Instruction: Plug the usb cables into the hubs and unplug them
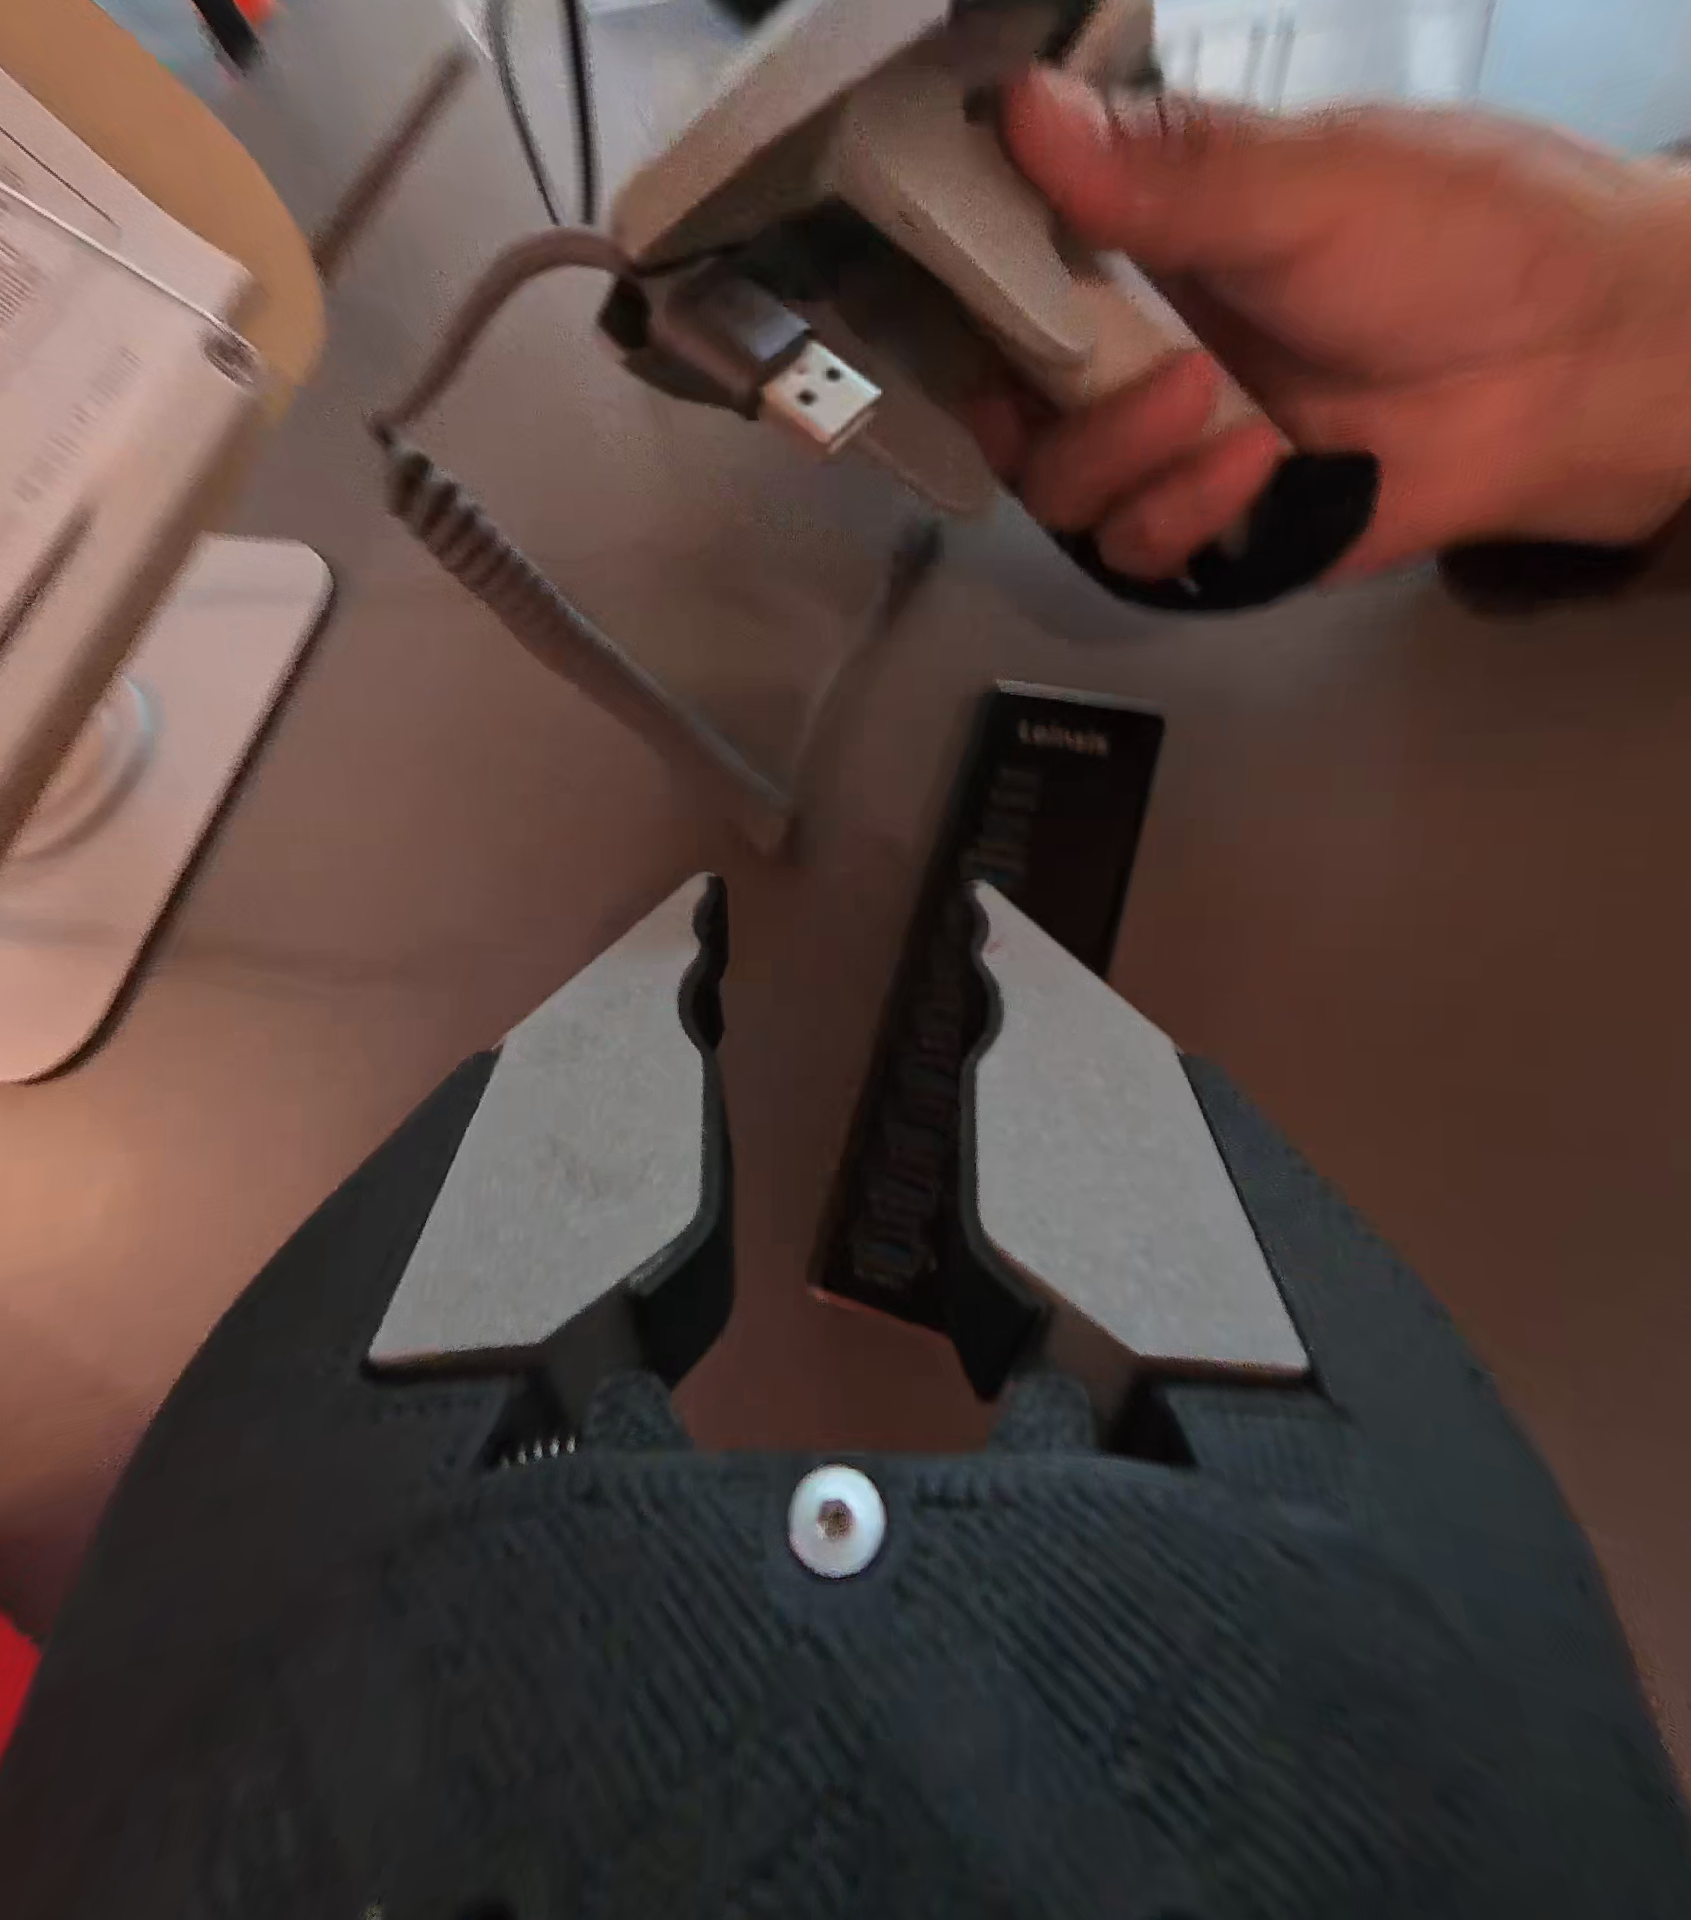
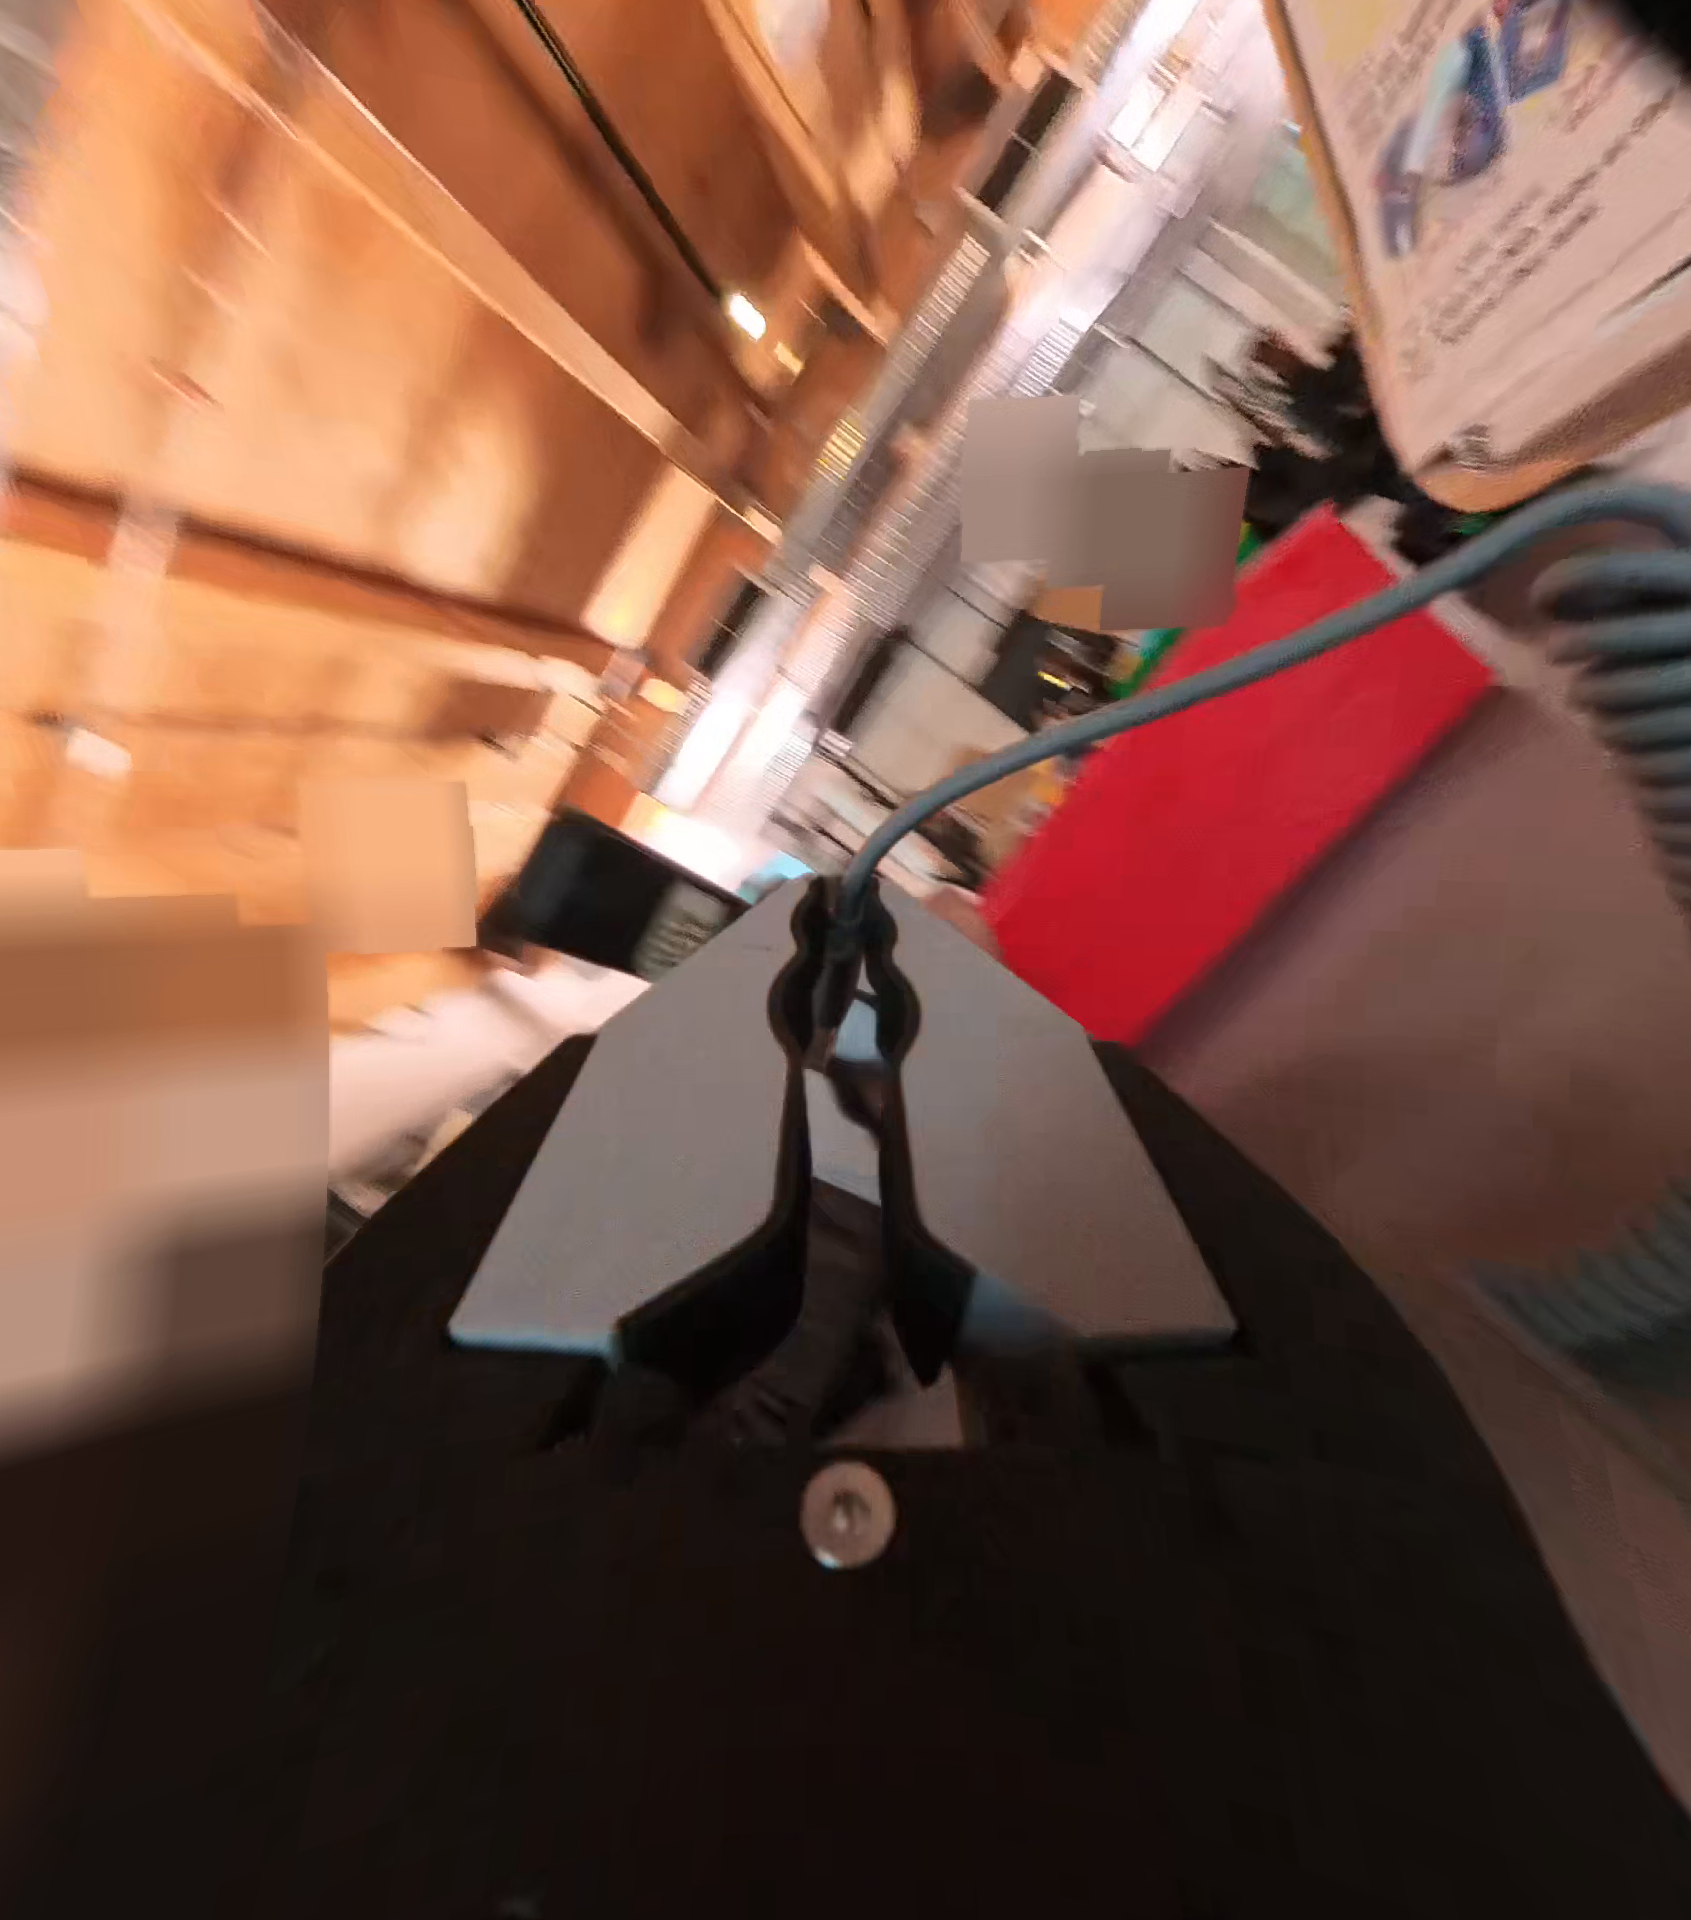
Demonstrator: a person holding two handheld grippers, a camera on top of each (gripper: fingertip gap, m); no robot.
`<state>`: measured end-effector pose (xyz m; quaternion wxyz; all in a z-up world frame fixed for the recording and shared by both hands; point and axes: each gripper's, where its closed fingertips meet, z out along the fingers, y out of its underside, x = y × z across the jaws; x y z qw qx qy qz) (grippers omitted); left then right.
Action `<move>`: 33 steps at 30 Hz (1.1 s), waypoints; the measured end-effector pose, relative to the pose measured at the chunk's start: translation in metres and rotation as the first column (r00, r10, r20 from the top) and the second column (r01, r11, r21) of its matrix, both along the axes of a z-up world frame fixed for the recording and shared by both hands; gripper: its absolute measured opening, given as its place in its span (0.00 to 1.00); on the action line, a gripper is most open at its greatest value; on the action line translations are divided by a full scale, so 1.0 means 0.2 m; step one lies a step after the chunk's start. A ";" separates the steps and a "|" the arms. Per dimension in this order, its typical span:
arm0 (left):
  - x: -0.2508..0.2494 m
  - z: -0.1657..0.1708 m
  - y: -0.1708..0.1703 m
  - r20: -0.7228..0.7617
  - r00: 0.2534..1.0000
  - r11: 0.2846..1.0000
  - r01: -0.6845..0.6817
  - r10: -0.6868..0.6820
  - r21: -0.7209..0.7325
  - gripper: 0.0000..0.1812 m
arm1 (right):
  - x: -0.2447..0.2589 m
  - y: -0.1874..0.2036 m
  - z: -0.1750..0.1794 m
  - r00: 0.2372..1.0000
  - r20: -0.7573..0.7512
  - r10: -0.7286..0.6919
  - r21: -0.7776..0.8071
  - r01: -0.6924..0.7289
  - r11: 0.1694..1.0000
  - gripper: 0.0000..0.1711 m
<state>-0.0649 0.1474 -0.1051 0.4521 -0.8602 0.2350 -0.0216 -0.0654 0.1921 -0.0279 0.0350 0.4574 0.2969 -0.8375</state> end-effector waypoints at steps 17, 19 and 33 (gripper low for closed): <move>-0.03 0.09 0.25 -0.005 0.994 0.931 -0.102 0.110 0.350 0.21 | -0.10 0.13 -0.18 0.977 0.131 -0.169 0.045 0.164 0.985 0.02; -0.04 0.12 0.24 0.010 0.994 0.925 -0.107 0.111 0.363 0.20 | -0.13 0.12 -0.20 0.955 0.138 -0.264 0.224 0.230 0.947 0.02; -0.11 0.10 0.22 0.044 0.987 0.903 -0.159 0.154 0.398 0.11 | -0.20 -0.05 -0.14 0.888 -0.071 -0.455 0.671 0.380 0.636 0.02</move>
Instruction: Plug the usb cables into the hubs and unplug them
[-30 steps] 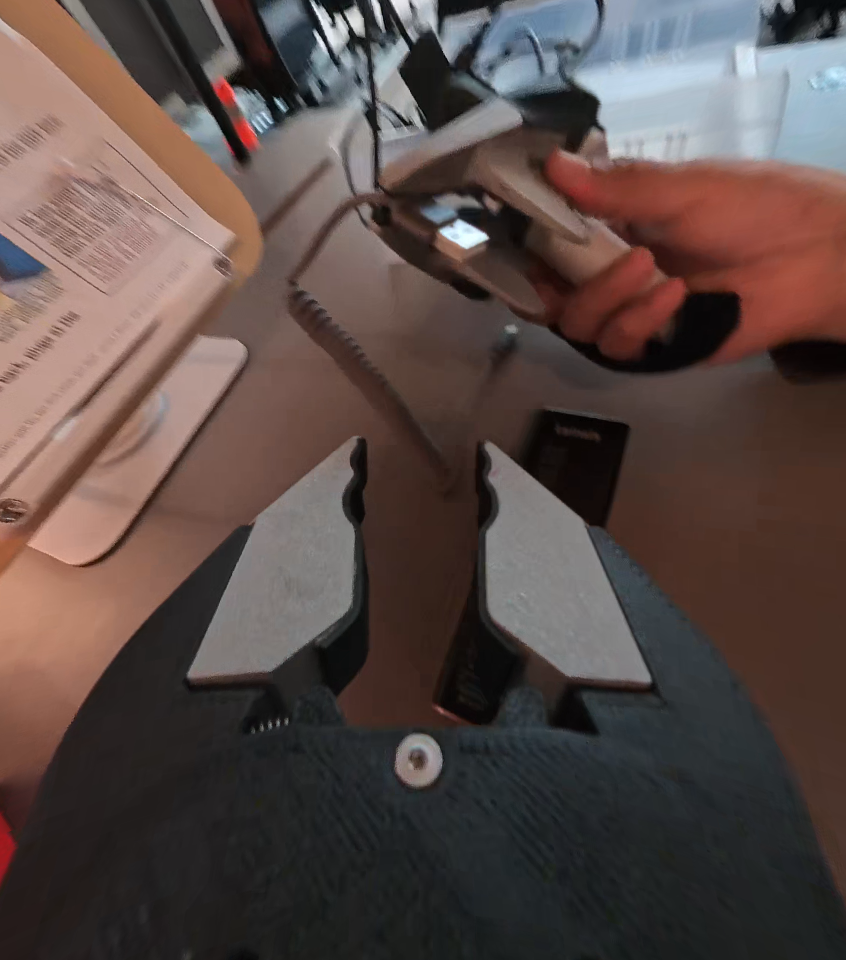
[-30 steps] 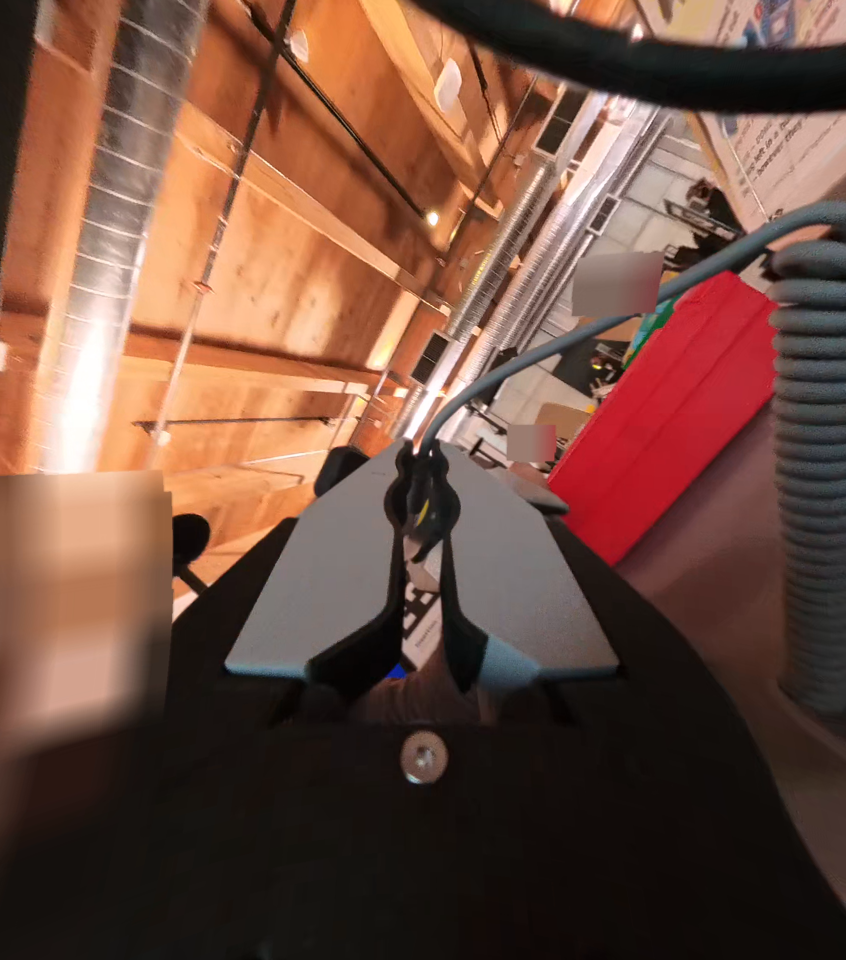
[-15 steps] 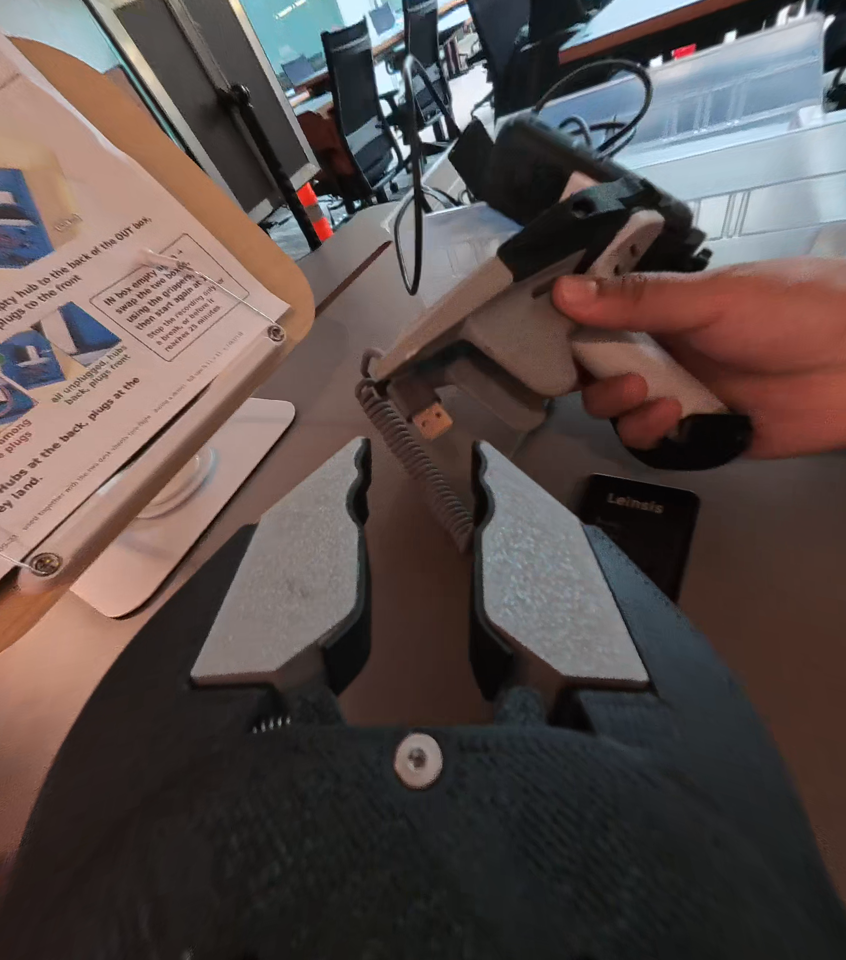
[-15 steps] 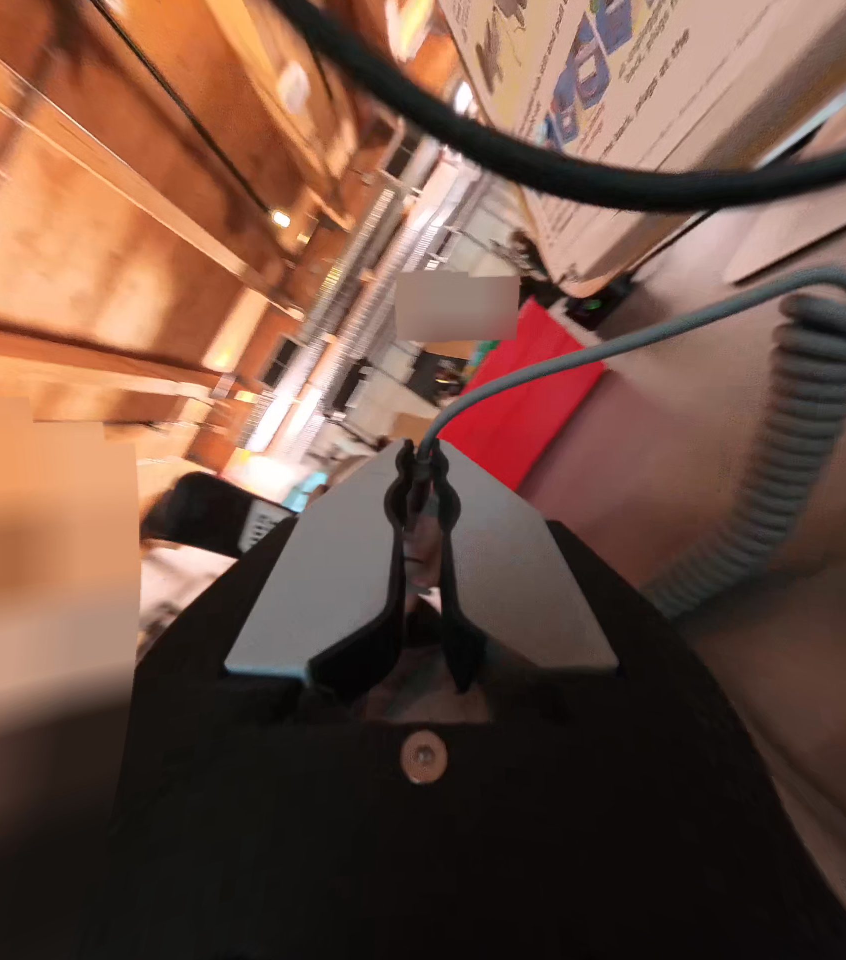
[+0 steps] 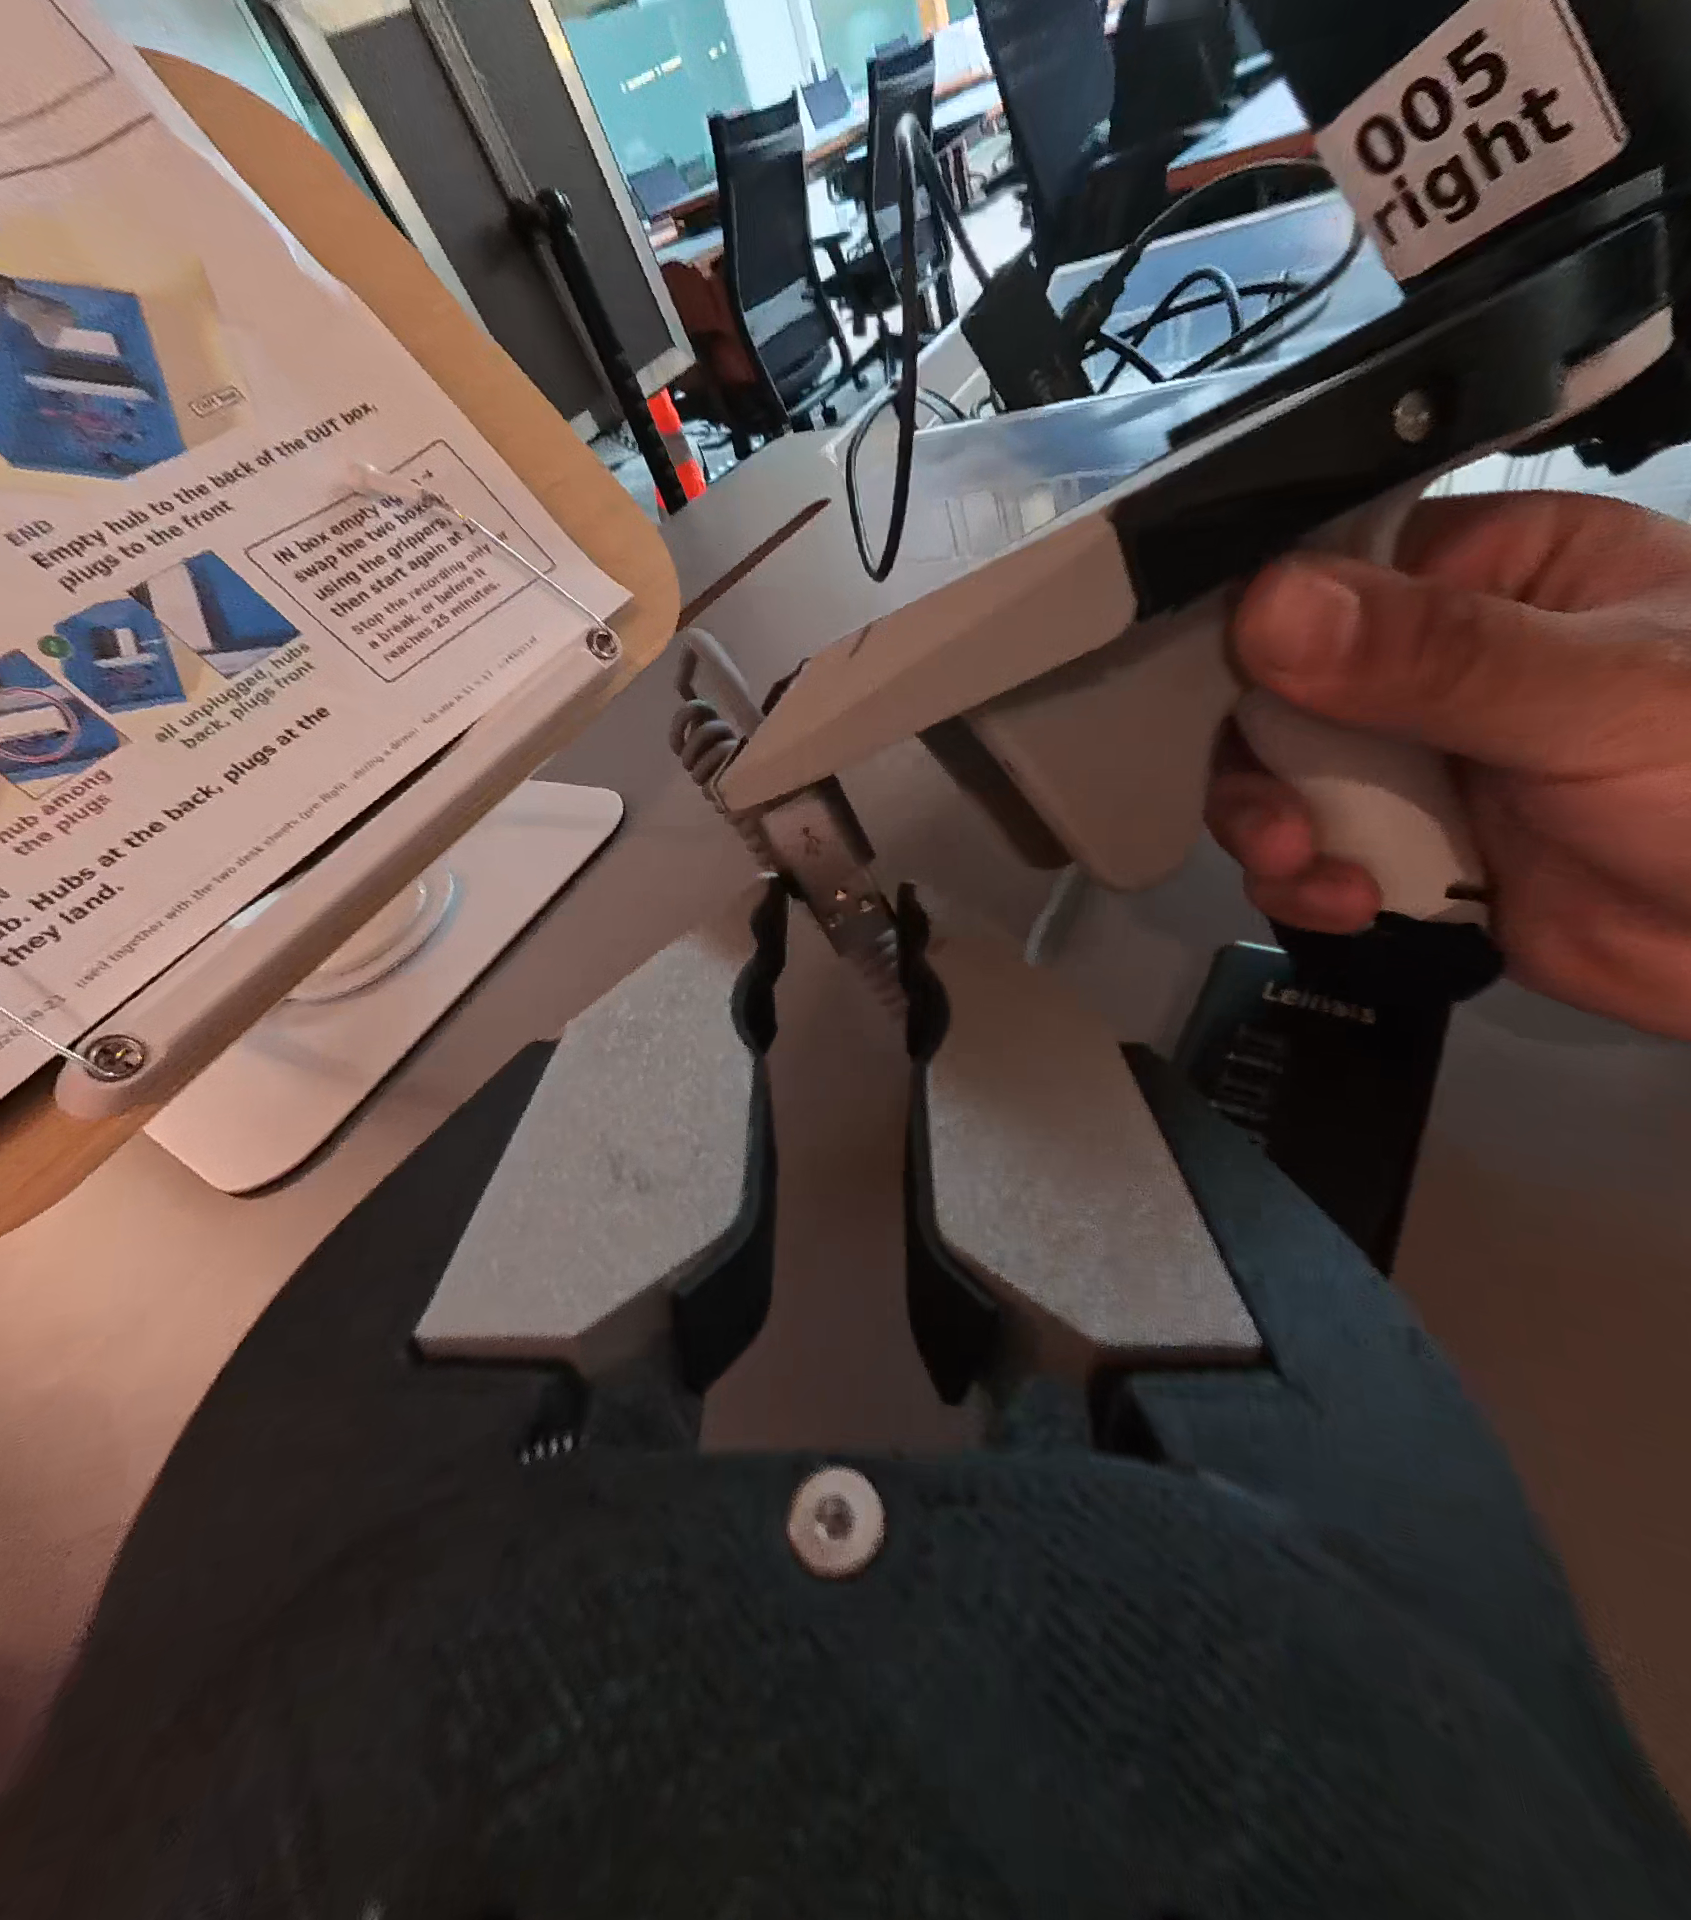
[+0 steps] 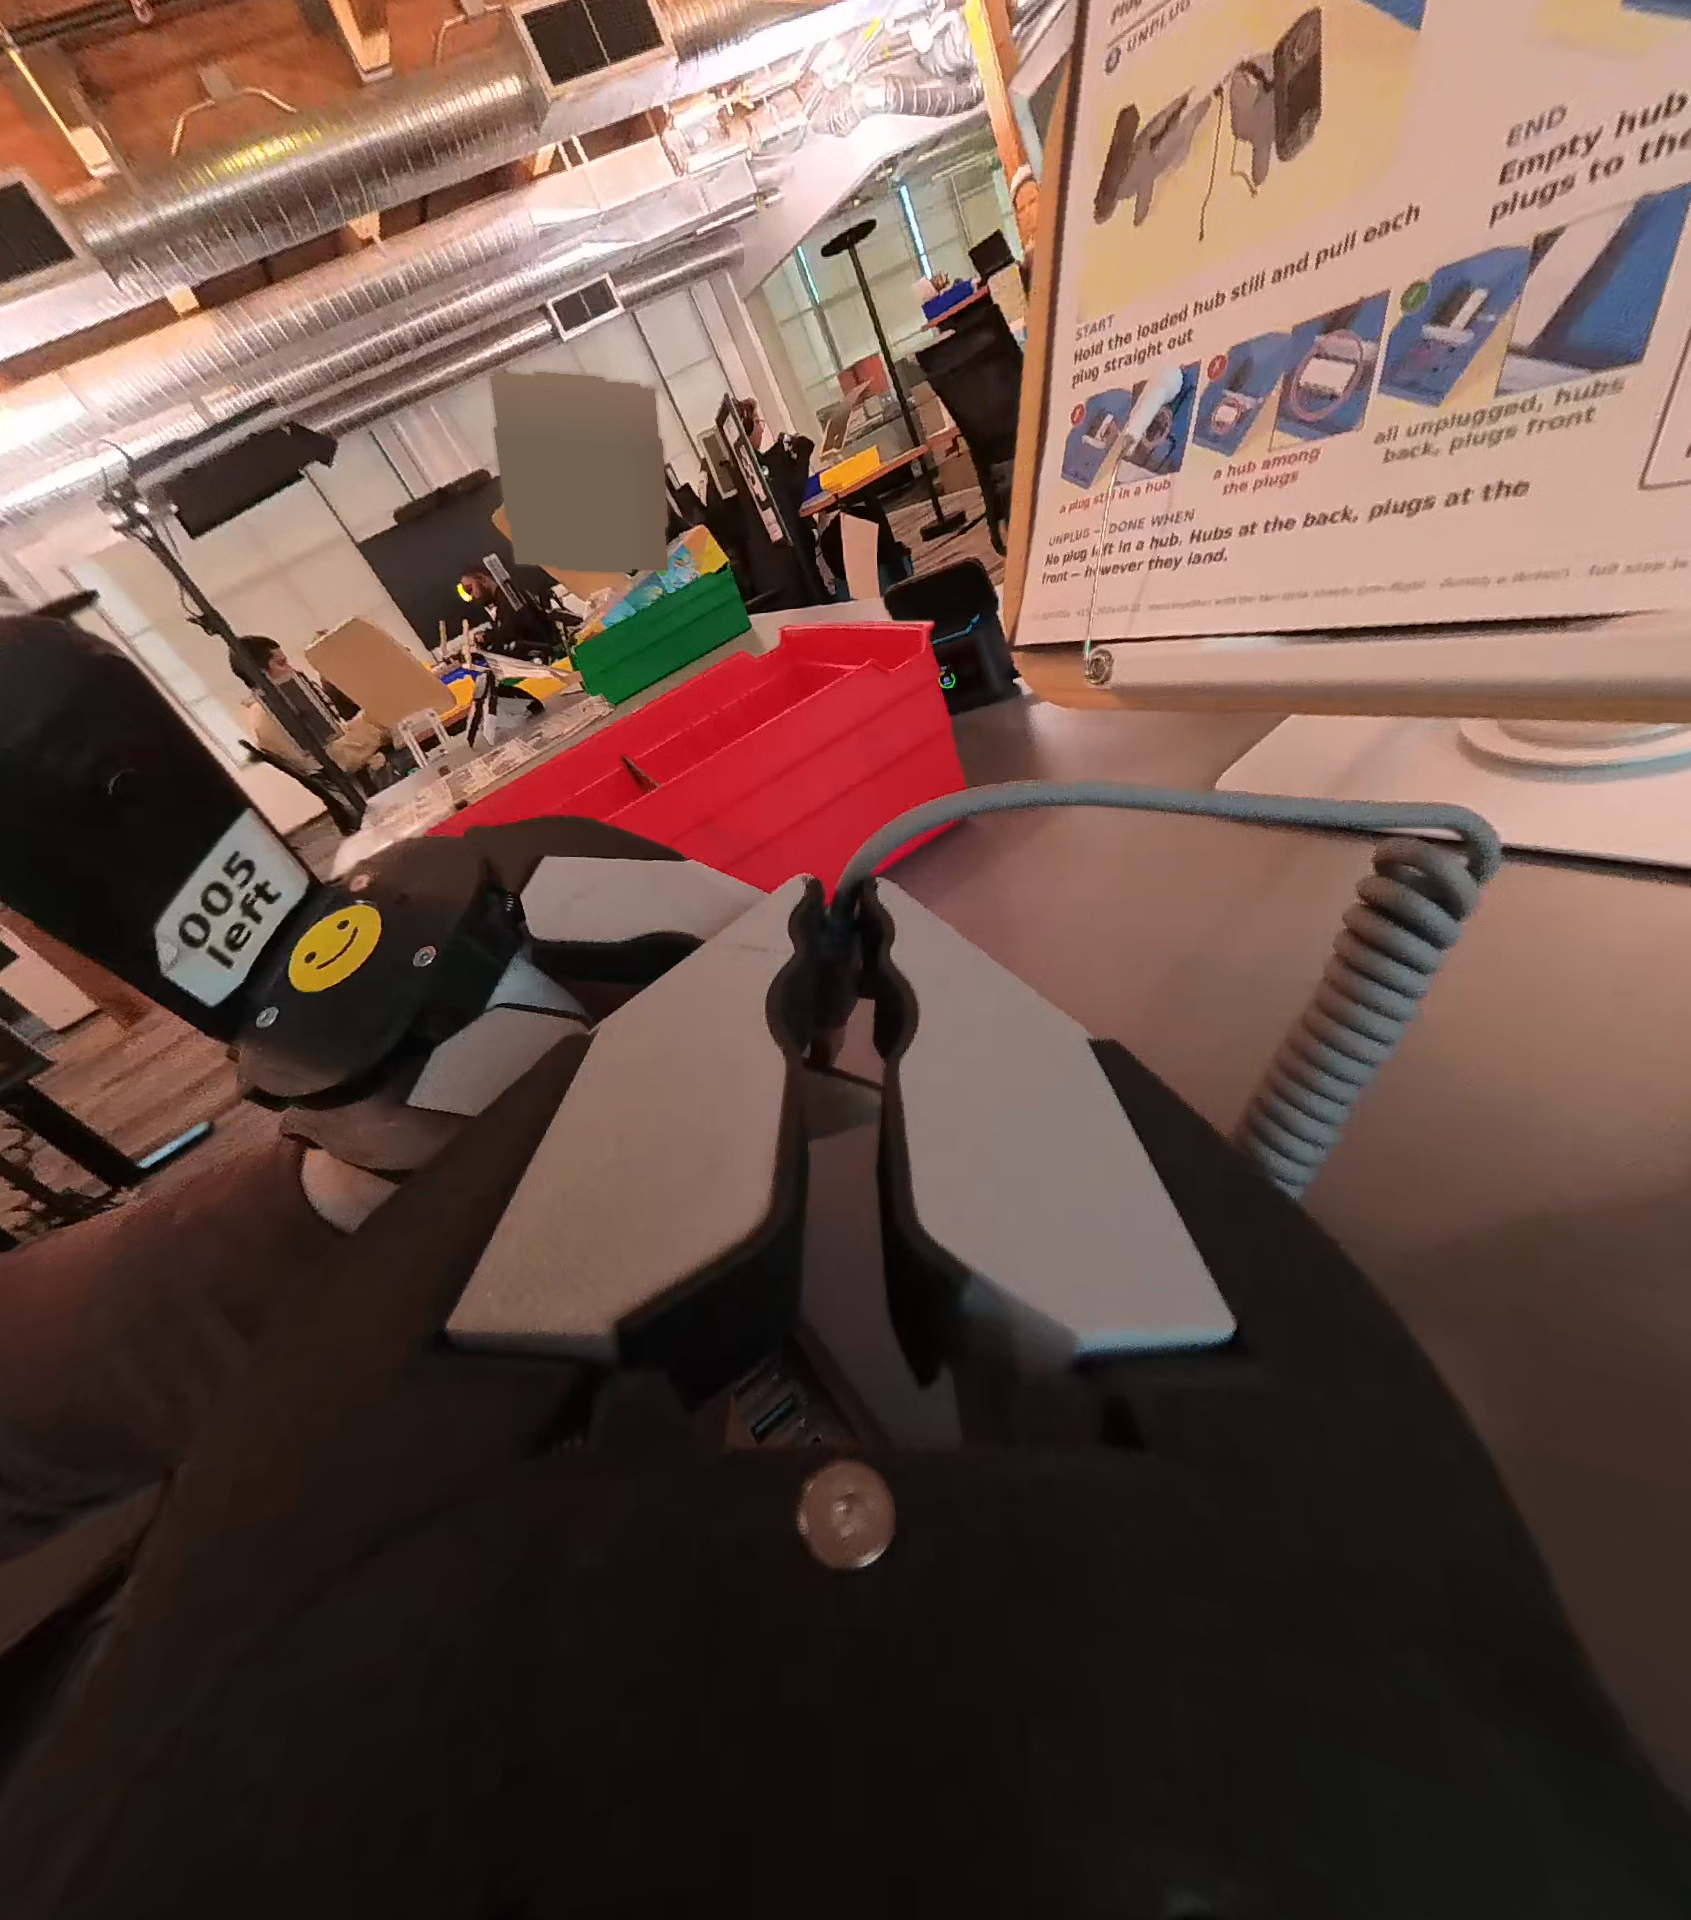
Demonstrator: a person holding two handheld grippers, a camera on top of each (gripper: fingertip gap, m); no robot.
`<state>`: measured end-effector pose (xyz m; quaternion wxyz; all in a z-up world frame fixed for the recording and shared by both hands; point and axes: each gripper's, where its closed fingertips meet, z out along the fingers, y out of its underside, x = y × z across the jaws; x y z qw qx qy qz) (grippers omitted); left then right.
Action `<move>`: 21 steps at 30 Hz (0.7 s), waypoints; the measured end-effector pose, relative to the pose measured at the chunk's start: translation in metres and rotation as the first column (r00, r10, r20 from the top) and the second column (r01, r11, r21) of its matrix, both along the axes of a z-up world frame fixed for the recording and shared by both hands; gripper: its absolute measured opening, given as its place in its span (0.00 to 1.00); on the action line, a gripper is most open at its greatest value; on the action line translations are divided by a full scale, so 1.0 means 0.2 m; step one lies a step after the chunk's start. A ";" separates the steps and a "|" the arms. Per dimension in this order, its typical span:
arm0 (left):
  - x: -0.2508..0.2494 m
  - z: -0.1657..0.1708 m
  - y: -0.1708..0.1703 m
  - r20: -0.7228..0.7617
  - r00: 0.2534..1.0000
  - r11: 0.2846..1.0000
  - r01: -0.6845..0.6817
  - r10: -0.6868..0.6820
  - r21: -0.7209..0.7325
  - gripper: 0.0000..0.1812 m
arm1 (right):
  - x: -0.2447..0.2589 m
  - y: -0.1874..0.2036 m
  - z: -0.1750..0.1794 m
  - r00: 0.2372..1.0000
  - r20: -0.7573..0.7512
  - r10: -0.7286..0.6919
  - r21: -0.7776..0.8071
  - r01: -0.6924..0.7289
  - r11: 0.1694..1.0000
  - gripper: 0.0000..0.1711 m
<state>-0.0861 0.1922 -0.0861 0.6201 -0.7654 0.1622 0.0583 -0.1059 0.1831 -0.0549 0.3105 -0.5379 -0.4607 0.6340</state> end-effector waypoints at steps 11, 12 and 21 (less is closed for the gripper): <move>0.01 0.02 0.00 0.122 0.992 1.000 0.015 -0.016 0.009 0.09 | 0.01 -0.03 0.02 0.999 -0.013 -0.033 0.111 0.034 0.993 0.02; 0.00 0.02 0.00 0.113 0.994 1.000 0.014 -0.015 0.009 0.09 | 0.01 -0.03 0.02 0.999 -0.010 -0.036 0.122 0.037 0.992 0.03; 0.13 0.18 -0.14 0.368 0.858 0.933 0.346 -0.359 0.102 0.07 | 0.11 -0.16 0.18 0.970 -0.135 0.201 0.183 -0.175 0.968 0.04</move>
